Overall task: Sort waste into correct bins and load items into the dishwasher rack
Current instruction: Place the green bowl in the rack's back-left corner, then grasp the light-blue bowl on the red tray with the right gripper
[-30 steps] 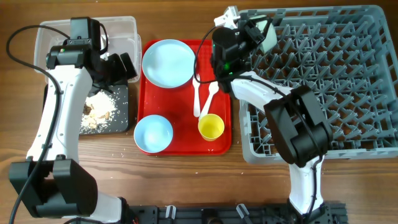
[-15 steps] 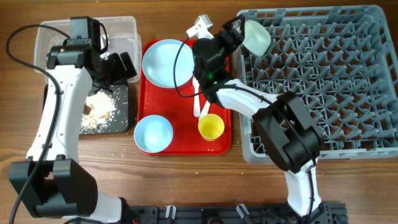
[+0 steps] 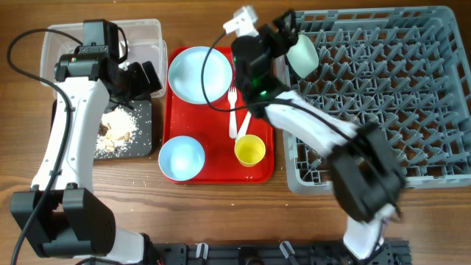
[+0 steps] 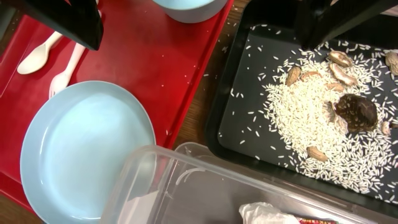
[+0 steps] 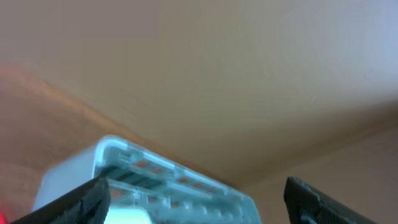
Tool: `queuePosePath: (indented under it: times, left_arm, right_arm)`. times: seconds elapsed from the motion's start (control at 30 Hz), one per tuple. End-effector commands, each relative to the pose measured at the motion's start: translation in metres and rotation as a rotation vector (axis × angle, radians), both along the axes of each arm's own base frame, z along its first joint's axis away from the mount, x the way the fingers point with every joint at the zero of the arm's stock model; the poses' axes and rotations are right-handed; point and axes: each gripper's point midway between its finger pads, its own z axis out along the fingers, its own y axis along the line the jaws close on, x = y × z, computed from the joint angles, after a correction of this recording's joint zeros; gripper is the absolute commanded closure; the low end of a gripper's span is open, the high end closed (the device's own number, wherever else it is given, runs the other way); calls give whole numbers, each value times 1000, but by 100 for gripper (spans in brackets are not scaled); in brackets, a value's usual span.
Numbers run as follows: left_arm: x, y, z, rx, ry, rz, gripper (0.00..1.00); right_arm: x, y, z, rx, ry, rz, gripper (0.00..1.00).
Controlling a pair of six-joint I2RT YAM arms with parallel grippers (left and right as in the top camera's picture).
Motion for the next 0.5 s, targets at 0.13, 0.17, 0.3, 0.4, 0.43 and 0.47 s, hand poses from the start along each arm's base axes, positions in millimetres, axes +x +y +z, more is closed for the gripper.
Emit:
queuePosePath:
  times: [0.13, 0.17, 0.3, 0.4, 0.43, 0.47]
  left_arm:
    - [5, 4, 5, 15, -22, 3, 0]
    - [5, 4, 5, 15, -22, 3, 0]
    - [5, -2, 5, -14, -22, -10, 0]
    - [2, -11, 5, -60, -13, -35, 0]
    - [2, -11, 5, -60, -10, -38, 0]
    - [1, -11, 4, -60, -7, -37, 0]
  right_arm:
    - [-84, 80, 40, 952, 408, 582, 8]
    - [-90, 76, 28, 969, 461, 536, 8]
    - [-124, 56, -25, 1057, 690, 283, 8]
    - [-144, 47, -44, 1081, 788, 172, 9]
    - [-149, 47, -47, 1090, 812, 160, 9]
    - [-157, 49, -51, 1096, 854, 160, 9]
